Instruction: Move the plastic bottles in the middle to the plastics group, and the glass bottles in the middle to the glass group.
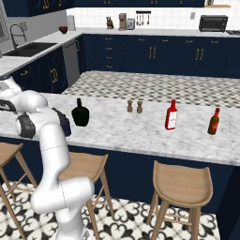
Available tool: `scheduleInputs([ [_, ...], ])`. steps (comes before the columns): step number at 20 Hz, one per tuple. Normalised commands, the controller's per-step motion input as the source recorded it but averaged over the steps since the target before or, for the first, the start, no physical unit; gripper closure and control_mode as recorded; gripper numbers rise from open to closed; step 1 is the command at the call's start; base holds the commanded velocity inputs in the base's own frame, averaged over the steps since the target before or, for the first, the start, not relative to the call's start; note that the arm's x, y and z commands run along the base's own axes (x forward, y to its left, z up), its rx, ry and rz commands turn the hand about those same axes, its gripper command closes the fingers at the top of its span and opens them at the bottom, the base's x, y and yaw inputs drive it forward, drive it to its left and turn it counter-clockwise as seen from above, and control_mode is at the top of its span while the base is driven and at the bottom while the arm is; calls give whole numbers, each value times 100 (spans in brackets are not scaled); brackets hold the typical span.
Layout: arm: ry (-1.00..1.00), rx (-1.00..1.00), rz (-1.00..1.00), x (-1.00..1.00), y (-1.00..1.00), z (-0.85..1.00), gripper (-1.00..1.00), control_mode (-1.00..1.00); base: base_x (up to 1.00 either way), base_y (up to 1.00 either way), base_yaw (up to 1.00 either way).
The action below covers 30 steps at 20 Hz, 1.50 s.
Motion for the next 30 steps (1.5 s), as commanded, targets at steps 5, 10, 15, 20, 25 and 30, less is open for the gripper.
scheduleInputs([
  [5, 0, 0, 15, -3, -23, -58, -100, -100, 0, 0, 0],
  [10, -5, 0, 15, -14, -40, -5, -100, -100, 0, 0, 0],
  [15, -11, 1, 12, -28, -21, 5, -100, -100, 0, 0, 0],
  [20, -11, 5, 2, -15, -18, 27, -100, -100, 0, 0, 0],
  [25, -20, 7, 5, -71, -70, 1, -100, -100, 0, 0, 0],
  [30, -23, 14, 10, -59, -98, 1, -100, -100, 0, 0, 0],
])
